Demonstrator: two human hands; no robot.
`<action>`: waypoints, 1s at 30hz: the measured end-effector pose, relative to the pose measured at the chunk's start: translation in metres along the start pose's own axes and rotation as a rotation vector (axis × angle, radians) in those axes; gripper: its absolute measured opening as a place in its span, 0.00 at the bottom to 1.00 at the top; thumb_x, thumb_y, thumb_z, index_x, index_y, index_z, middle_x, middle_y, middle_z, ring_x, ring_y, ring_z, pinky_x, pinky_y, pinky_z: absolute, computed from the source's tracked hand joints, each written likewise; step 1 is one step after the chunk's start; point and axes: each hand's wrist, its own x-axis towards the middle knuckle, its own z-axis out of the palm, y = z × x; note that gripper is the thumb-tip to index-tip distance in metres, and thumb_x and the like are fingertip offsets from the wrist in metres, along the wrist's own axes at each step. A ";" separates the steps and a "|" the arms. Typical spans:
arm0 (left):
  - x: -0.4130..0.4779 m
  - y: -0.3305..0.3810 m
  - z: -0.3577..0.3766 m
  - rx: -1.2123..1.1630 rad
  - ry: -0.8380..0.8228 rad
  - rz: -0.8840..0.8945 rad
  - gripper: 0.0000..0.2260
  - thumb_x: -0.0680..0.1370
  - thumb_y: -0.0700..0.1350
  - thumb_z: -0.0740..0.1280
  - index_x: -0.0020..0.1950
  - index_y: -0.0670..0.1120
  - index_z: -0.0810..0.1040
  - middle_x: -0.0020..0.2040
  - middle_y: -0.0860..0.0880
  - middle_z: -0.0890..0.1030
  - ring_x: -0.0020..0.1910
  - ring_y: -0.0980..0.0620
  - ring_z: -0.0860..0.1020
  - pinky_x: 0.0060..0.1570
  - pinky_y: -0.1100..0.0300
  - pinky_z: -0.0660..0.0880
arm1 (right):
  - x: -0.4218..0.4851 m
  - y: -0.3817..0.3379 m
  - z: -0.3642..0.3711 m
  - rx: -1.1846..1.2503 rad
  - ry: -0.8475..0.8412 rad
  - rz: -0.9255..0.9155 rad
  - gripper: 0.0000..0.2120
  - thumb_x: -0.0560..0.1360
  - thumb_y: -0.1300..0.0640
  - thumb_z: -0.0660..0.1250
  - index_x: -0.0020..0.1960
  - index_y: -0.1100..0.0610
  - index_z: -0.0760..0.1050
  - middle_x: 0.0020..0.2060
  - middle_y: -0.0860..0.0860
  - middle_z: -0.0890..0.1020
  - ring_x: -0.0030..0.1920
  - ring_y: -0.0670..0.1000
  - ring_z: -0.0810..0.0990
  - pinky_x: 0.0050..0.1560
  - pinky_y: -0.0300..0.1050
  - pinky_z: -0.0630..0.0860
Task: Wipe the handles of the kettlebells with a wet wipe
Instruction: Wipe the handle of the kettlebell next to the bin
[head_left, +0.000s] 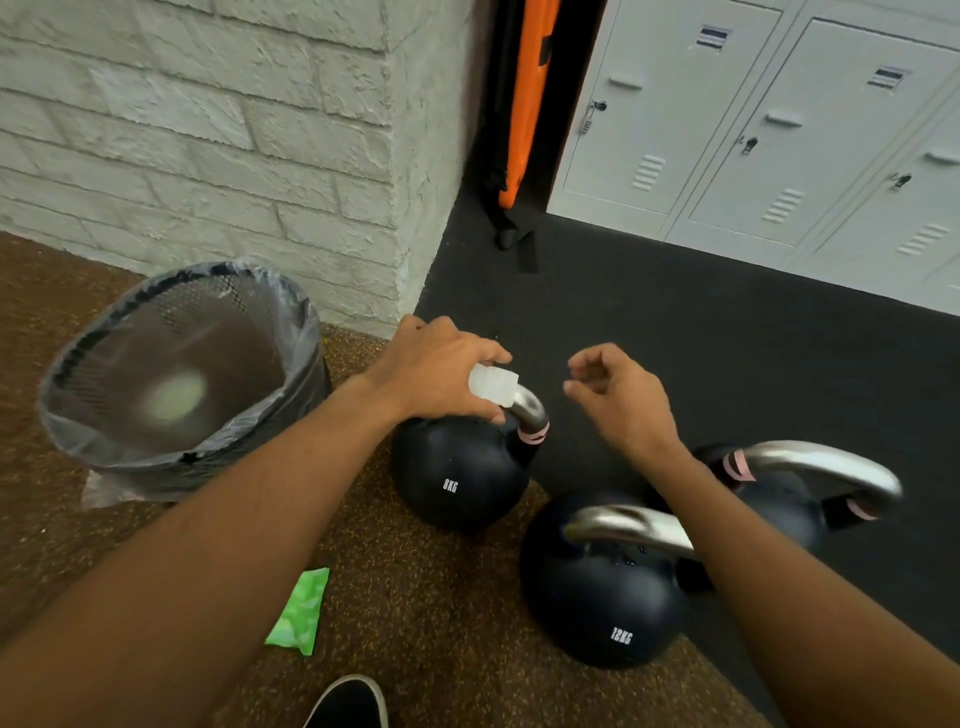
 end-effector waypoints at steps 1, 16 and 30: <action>-0.002 0.001 0.000 0.031 0.000 0.014 0.35 0.68 0.73 0.66 0.73 0.61 0.69 0.65 0.58 0.78 0.66 0.49 0.72 0.61 0.46 0.64 | -0.005 0.002 0.000 -0.081 -0.032 -0.022 0.12 0.74 0.51 0.72 0.56 0.46 0.75 0.49 0.41 0.81 0.47 0.41 0.80 0.50 0.41 0.77; -0.013 0.018 0.016 0.028 0.269 -0.006 0.12 0.78 0.53 0.64 0.59 0.60 0.81 0.57 0.58 0.83 0.57 0.52 0.77 0.56 0.49 0.68 | -0.015 -0.015 0.035 -0.284 -0.103 -0.127 0.17 0.74 0.47 0.70 0.60 0.40 0.70 0.55 0.43 0.77 0.49 0.48 0.79 0.43 0.45 0.73; 0.008 0.004 0.016 -0.509 0.252 -0.251 0.07 0.77 0.52 0.69 0.54 0.54 0.81 0.48 0.49 0.84 0.50 0.45 0.80 0.49 0.50 0.76 | -0.017 -0.018 0.037 -0.148 -0.094 -0.005 0.11 0.73 0.48 0.73 0.52 0.41 0.75 0.50 0.41 0.80 0.44 0.44 0.79 0.47 0.50 0.79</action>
